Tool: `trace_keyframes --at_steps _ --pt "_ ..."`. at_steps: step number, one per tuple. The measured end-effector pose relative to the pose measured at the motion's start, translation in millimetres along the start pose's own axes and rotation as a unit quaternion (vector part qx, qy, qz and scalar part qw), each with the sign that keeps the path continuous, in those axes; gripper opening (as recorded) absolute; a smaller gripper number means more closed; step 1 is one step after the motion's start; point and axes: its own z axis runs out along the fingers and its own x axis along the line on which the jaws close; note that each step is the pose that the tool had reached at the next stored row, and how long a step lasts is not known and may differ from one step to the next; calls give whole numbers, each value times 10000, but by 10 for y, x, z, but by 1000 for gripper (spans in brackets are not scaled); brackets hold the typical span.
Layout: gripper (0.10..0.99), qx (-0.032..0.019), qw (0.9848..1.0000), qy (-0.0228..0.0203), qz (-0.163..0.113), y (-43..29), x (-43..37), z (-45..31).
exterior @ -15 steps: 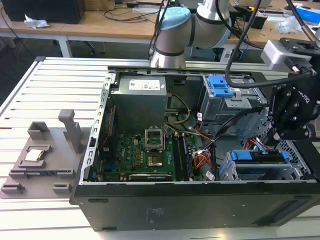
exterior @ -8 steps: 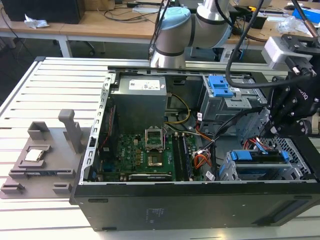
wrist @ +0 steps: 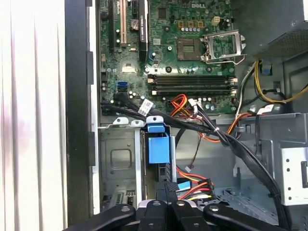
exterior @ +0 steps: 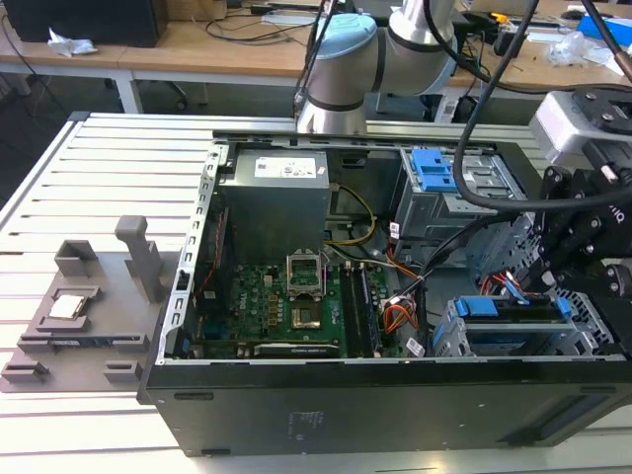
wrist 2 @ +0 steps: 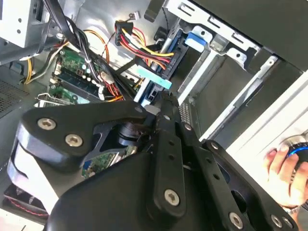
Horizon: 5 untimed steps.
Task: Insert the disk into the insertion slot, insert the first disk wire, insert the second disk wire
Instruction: 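Insert the second disk wire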
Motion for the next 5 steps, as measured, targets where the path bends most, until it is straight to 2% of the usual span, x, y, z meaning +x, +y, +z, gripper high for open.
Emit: trace_keyframes --at_steps 5 --pt "106 0 10000 0 0 0 3 -1"
